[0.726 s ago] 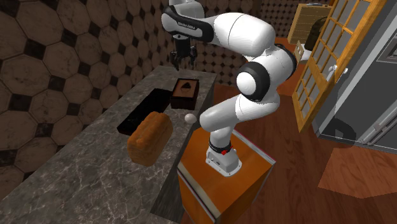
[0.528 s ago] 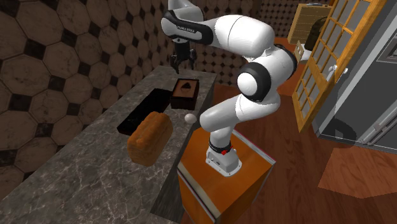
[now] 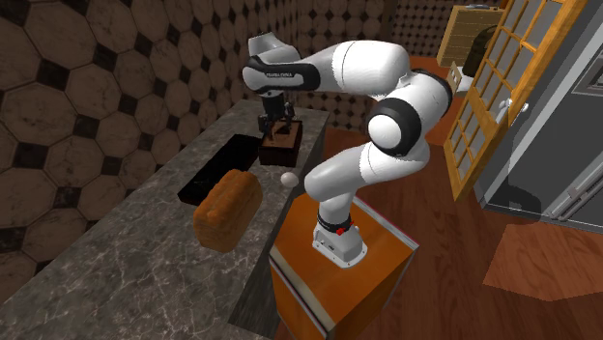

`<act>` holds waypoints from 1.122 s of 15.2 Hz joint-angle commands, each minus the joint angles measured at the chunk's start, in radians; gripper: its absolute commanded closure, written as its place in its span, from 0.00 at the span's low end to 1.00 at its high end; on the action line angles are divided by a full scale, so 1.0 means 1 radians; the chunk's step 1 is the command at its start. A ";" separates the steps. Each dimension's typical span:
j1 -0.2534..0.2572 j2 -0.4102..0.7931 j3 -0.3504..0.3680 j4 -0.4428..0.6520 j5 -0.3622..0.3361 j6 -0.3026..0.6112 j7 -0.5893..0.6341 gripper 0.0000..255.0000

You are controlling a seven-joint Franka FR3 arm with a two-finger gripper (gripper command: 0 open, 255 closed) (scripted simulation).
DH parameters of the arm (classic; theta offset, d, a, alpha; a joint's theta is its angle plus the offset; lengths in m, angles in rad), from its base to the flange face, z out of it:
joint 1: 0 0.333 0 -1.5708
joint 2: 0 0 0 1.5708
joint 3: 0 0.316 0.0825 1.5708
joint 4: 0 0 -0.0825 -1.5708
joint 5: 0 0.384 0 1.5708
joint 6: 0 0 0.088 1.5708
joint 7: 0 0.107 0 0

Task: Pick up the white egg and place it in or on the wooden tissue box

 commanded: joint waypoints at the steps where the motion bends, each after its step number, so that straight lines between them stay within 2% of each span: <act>1: 0.018 0.005 0.006 -0.062 0.000 0.040 -0.023 0.00; 11: 0.118 0.045 0.048 -0.323 0.017 0.212 -0.113 0.00; 17: 0.116 0.067 0.049 -0.394 0.016 0.306 -0.112 0.00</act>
